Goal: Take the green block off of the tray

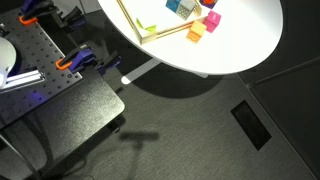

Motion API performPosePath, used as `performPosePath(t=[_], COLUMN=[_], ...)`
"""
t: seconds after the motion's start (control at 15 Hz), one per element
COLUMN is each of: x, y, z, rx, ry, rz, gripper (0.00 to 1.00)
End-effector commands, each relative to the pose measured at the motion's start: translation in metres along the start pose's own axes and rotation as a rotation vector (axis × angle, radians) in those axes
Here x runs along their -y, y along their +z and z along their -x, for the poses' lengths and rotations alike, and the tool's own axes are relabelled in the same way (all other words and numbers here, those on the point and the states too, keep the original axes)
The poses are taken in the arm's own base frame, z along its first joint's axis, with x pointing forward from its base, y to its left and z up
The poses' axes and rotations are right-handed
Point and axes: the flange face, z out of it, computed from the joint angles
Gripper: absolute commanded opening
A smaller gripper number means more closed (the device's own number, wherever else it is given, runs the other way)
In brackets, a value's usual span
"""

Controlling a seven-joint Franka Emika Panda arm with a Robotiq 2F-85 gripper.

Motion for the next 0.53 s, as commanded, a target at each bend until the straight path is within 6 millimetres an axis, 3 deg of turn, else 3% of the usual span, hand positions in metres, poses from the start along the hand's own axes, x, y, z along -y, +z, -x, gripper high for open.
performPosePath(t=[0.0, 0.47], x=[-0.016, -0.044], y=[-0.001, 0.02], z=[-0.026, -0.065], rx=[-0.059, -0.087], ry=[0.06, 0.111], rz=[0.06, 0.138], gripper=[1.0, 1.0])
